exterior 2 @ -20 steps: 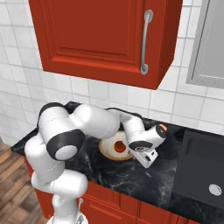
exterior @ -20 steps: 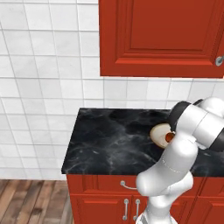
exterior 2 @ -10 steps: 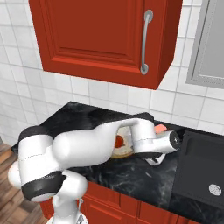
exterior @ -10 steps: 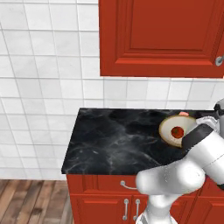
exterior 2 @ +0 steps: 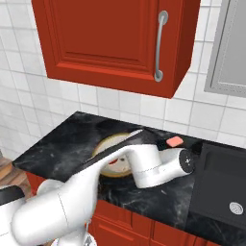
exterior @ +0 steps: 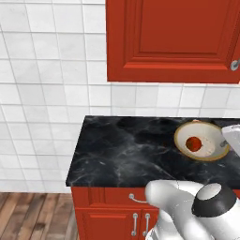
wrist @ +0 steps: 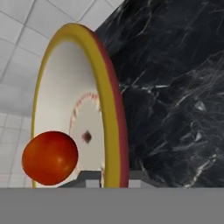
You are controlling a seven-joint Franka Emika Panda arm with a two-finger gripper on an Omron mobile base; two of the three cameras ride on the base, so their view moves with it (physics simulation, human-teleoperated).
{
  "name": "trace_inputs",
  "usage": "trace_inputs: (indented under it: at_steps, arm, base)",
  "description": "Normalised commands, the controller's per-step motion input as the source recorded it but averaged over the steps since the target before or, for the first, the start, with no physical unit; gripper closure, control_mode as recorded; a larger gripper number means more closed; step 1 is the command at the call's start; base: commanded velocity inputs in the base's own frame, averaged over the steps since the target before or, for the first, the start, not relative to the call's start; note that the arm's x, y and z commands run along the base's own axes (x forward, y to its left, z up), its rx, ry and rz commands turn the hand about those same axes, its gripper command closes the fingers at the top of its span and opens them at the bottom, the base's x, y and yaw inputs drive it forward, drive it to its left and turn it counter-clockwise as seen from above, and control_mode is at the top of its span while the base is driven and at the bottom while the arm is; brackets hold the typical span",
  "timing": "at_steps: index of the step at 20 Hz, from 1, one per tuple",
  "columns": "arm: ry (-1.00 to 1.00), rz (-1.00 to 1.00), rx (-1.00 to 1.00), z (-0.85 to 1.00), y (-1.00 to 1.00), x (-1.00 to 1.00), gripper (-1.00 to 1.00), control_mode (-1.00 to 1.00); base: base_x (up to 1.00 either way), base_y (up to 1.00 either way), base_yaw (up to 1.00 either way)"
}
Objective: Move the cup from next to the sink to the open cabinet. Then, move the bowl with the tomato to the fridge to clear the area for faucet cleaning.
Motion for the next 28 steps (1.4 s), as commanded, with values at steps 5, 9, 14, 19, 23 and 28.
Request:
trace_inputs:
  at_steps: [5,9,14,19,23,28]
  arm:
    - [0.04,-0.16,0.01,0.05,0.57,0.00,1.00,-1.00]
    - [0.03,-0.18,0.03,0.00,0.29,0.03,1.00,1.00]
    - [0.00,0.00,0.00,0.00,0.00,0.00,1.00,1.00]
    - [0.00,0.00,0.00,0.00,0.00,0.00,1.00,1.00]
    - [0.00,0.00,0.00,0.00,0.00,0.00,1.00,1.00]
    - [0.00,0.00,0.00,0.00,0.00,0.00,1.00,1.00]
  base:
    - [0.00,0.00,0.00]
    - [0.01,0.27,-0.22]
    - [-0.21,0.27,-0.58]
    - [-0.61,0.20,-0.89]
    - [-0.54,0.22,-0.93]
    - [-0.38,0.24,-0.93]
